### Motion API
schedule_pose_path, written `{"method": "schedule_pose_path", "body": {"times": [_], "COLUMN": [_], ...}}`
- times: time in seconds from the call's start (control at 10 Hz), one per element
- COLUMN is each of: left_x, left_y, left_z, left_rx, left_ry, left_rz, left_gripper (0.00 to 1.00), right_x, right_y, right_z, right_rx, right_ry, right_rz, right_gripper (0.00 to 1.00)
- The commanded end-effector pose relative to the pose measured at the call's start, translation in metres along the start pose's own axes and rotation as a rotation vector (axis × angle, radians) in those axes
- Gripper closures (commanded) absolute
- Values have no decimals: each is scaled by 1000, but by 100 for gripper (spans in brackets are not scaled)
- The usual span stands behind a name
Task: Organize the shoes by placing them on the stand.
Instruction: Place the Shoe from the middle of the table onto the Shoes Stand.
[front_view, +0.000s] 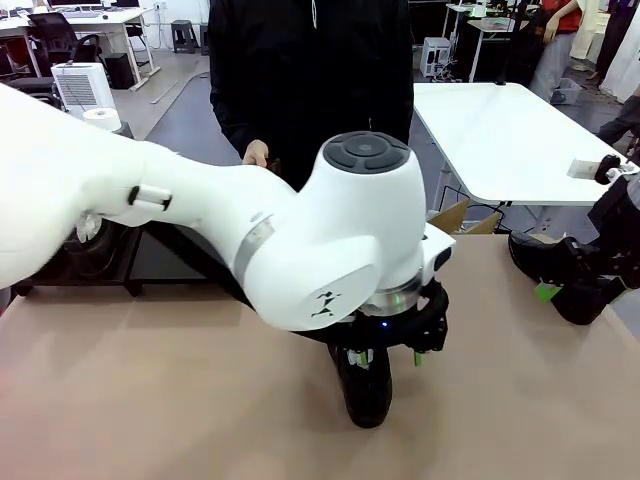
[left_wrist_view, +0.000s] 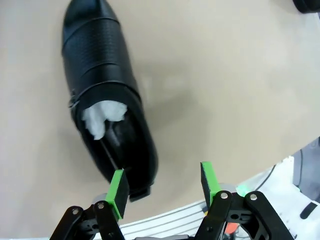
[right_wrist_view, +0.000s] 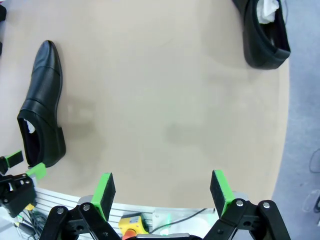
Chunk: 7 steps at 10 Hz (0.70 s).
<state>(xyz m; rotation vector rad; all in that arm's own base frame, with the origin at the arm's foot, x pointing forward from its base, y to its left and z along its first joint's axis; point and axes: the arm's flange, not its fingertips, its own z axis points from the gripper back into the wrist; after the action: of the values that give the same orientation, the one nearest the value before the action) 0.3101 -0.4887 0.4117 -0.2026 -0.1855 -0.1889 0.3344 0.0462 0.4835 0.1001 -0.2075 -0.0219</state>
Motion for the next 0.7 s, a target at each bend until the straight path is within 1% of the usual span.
{"method": "schedule_pose_path", "body": {"times": [0.0,0.5,0.6], "left_x": [14,30,31], "left_y": [-18,-13,-12], "left_z": [-11,-52,-59], "left_rx": [-11,60,61], "left_ry": [0,-33,-20], "left_rz": [20,67,81], "left_gripper": [24,24,24], "right_x": [1,1,1], "right_y": [0,0,0], "right_z": [0,0,0], "right_rx": [12,12,12], "right_ry": [1,1,1], "right_rz": [-9,-9,-9], "right_gripper": [0,0,0]}}
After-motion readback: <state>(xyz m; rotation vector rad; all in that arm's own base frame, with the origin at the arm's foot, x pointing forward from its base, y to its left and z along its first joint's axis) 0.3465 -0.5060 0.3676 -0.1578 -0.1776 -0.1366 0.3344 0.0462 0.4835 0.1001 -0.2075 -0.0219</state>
